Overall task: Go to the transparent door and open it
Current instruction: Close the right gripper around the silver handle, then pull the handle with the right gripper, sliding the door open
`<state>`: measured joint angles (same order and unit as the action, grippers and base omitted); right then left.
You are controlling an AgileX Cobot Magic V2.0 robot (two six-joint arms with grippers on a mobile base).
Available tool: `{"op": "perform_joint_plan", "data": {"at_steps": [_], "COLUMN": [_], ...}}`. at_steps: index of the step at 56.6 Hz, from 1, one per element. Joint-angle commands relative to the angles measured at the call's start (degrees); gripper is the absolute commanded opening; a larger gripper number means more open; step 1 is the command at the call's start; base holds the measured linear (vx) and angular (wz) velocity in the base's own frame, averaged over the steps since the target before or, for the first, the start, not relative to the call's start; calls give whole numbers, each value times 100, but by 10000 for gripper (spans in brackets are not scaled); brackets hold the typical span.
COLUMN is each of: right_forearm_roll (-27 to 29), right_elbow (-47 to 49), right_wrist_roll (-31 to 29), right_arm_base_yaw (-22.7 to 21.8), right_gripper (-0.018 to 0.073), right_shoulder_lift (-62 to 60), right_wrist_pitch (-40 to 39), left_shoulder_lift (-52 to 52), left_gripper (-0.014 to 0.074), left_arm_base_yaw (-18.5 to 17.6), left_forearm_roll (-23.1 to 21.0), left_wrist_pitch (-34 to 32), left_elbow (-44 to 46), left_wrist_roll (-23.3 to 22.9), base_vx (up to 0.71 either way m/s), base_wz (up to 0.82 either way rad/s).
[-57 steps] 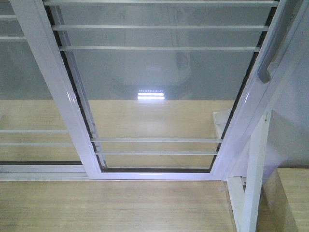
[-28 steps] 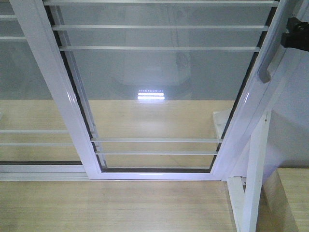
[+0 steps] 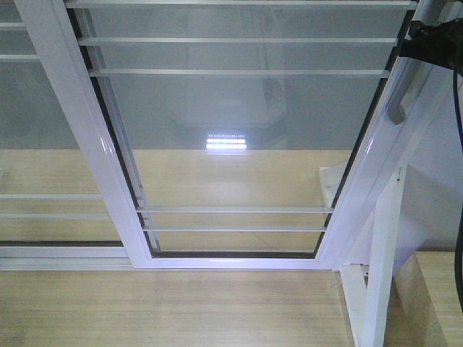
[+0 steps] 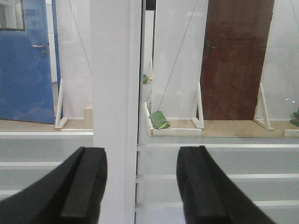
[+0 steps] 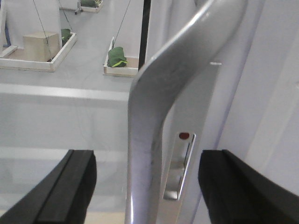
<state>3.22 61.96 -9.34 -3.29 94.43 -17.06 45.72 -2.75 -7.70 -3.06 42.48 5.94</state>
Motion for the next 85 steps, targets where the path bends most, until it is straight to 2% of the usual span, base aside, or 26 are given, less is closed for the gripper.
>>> {"op": "perform_joint_plan", "data": {"at_steps": [1,10,16,17,21,31,43,67,85], "right_forearm_roll": [-18,-18,-18,-22,-24,-24,-63,-63,-63], "right_elbow": [539,900,973,973,973,973,973,973,973], "right_wrist_roll": [-12,-12,-12,-12,-12,-12,-39,-83,-83], "right_arm_base_yaw": [-35,-35,-35,-35,-35,-10,221,1164,1651], "right_gripper": [511,492,436,377,286,-17,-11,-9,-9], "right_shoulder_lift": [-3,322,383,383,383,350,294,282,282], "right_wrist_pitch": [-519,-453,-415,-419,-432,-325,-176,-235,-222], "left_shoulder_lift": [-41,-41,-41,-41,-41,-41,-41,-41,-41], "left_gripper": [470,470,470,470,470,470,470,470,470], "left_arm_base_yaw": [-16,-16,-16,-16,-16,-16,-16,-16,-16], "left_forearm_roll": [-11,-11,-11,-11,-11,-11,-11,-11,-11], "left_wrist_pitch": [-395,-377,-357,-351,-351,-351,-315,-220,-79], "left_elbow": [218,218,218,218,218,218,218,218,218], "left_wrist_roll": [-25,-25,-25,-25,-25,-25,-25,-25,-25], "base_vx": [0,0,0,0,0,0,0,0,0], "base_wz": [0,0,0,0,0,0,0,0,0]}}
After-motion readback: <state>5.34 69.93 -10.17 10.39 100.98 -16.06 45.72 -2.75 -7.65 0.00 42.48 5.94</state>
